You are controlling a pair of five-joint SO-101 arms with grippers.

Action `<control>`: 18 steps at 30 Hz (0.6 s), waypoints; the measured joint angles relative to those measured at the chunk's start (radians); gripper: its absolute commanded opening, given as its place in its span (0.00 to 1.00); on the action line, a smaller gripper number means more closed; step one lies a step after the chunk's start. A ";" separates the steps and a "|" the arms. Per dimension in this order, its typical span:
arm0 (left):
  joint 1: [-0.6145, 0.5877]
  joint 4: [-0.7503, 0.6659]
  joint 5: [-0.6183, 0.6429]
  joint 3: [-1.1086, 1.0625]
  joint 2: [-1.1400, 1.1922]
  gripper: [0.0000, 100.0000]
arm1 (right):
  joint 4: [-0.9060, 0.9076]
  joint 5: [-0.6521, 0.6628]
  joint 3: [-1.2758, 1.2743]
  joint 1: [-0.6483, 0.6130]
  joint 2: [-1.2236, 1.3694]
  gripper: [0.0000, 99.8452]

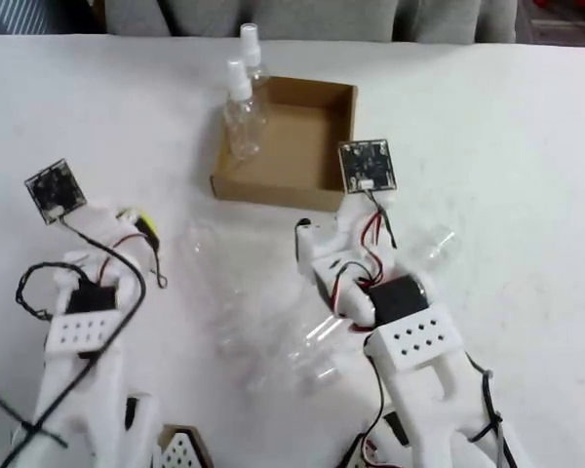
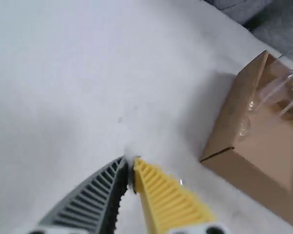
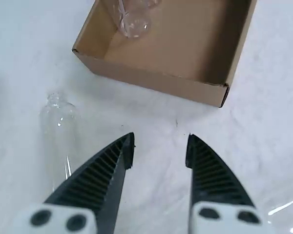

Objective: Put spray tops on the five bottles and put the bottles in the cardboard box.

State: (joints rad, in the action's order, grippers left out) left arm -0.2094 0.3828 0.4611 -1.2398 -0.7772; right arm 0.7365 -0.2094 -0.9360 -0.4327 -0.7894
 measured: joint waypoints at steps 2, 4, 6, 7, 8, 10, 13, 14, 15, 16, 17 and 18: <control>0.032 0.135 0.000 0.029 -0.080 0.02 | -0.021 0.005 -0.012 0.002 0.002 0.13; 0.072 0.288 0.021 0.084 -0.132 0.02 | -0.032 0.006 -0.014 0.000 0.002 0.13; 0.109 0.434 0.044 0.155 -0.144 0.02 | -0.034 0.006 -0.014 0.000 0.002 0.13; 0.126 0.503 0.049 0.193 -0.144 0.02 | -0.034 0.006 -0.014 0.000 0.002 0.13; 0.143 0.557 0.052 0.230 -0.141 0.02 | -0.034 0.006 -0.014 0.000 0.002 0.13; 0.170 0.635 0.052 0.301 -0.109 0.02 | -0.034 0.006 -0.014 0.000 0.002 0.13; 0.207 0.692 0.091 0.402 -0.021 0.02 | -0.034 0.006 -0.014 0.000 0.002 0.13; 0.219 0.704 0.110 0.431 0.014 0.02 | -0.034 0.006 -0.014 0.000 0.002 0.13; 0.232 0.713 0.121 0.460 0.051 0.02 | -0.034 0.006 -0.014 0.000 0.002 0.13; 0.244 0.724 0.133 0.485 0.084 0.02 | -0.034 0.006 -0.014 0.000 0.002 0.13; 0.256 0.733 0.141 0.505 0.120 0.02 | -0.034 0.006 -0.014 0.000 0.002 0.13; 0.265 0.744 0.147 0.520 0.150 0.02 | -0.034 0.006 -0.014 0.000 0.002 0.13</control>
State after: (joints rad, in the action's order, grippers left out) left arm 0.0560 1.1270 0.6084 -0.7196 -0.6268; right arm 0.7027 -0.2033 -0.9498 -0.4327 -0.7879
